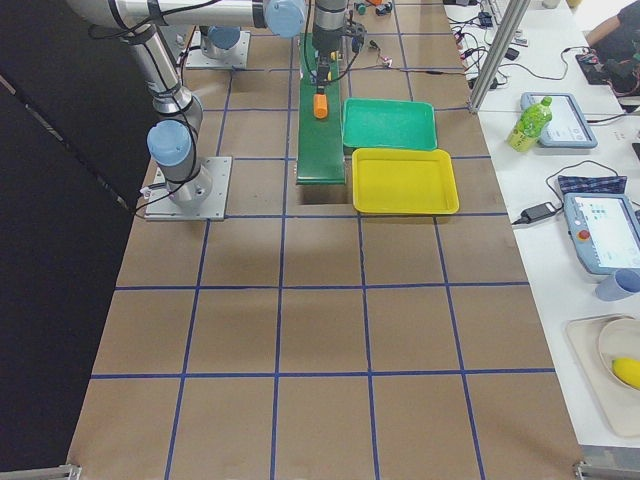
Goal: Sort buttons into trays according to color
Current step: 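Move the left gripper to the green-capped button and grasp it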
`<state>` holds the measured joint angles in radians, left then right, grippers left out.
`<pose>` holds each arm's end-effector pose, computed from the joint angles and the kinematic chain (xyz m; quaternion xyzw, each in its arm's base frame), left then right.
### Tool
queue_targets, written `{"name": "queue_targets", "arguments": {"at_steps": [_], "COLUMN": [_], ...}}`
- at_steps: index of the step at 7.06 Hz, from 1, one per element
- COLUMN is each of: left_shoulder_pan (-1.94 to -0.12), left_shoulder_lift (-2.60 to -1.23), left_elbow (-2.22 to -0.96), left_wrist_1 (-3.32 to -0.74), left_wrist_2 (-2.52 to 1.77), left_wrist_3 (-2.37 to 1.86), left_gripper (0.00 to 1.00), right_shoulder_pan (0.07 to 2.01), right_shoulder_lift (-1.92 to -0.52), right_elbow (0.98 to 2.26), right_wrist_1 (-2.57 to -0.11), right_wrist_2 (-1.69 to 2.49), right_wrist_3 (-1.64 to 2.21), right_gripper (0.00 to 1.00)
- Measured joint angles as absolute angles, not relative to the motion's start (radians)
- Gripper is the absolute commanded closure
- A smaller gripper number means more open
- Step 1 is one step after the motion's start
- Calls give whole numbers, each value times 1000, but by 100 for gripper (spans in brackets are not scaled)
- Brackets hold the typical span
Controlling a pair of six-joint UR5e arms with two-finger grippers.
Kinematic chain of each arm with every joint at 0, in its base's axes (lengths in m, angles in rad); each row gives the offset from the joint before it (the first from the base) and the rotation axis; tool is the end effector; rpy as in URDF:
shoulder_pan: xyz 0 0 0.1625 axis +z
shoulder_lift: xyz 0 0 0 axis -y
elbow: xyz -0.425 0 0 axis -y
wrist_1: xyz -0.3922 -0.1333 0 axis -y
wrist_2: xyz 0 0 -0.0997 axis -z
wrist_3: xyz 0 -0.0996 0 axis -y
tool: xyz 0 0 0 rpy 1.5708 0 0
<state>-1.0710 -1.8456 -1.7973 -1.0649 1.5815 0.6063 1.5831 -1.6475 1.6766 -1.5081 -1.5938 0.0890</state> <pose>0.1520 -0.5544 0.2839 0.0532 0.9986 0.0009 0.0058 0.1365 -0.4480 0.4665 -0.0378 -0.9982 -0.0452 0.0138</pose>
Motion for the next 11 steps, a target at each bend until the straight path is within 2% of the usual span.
{"name": "queue_targets", "arguments": {"at_steps": [3,5,6,9,10,11], "left_shoulder_pan": [-936,-889,-877,-869,-868,-868], "left_shoulder_lift": [-2000,-2072,-2092,-2139,-2159,-2173], "left_elbow": [-1704,-1685,-1682,-1655,-1651,-1650], "left_wrist_1": [-923,-846,-836,-806,-791,-784], "left_wrist_2": [1594,1576,1551,1487,1464,1454], "left_wrist_3": [1131,1443,1532,1660,1679,1689], "left_gripper": [0,0,3,4,17,74], "right_shoulder_pan": [1583,1583,1583,1583,1583,1583], "right_shoulder_lift": [-1647,-1647,-1647,-1647,-1647,-1647], "right_elbow": [1677,1677,1677,1677,1677,1677], "right_wrist_1": [-1508,-1508,-1508,-1508,-1508,-1508], "right_wrist_2": [-1594,-1594,-1594,-1594,-1594,-1594], "right_wrist_3": [89,89,89,89,89,89], "right_gripper": [0,0,0,0,0,0]}}
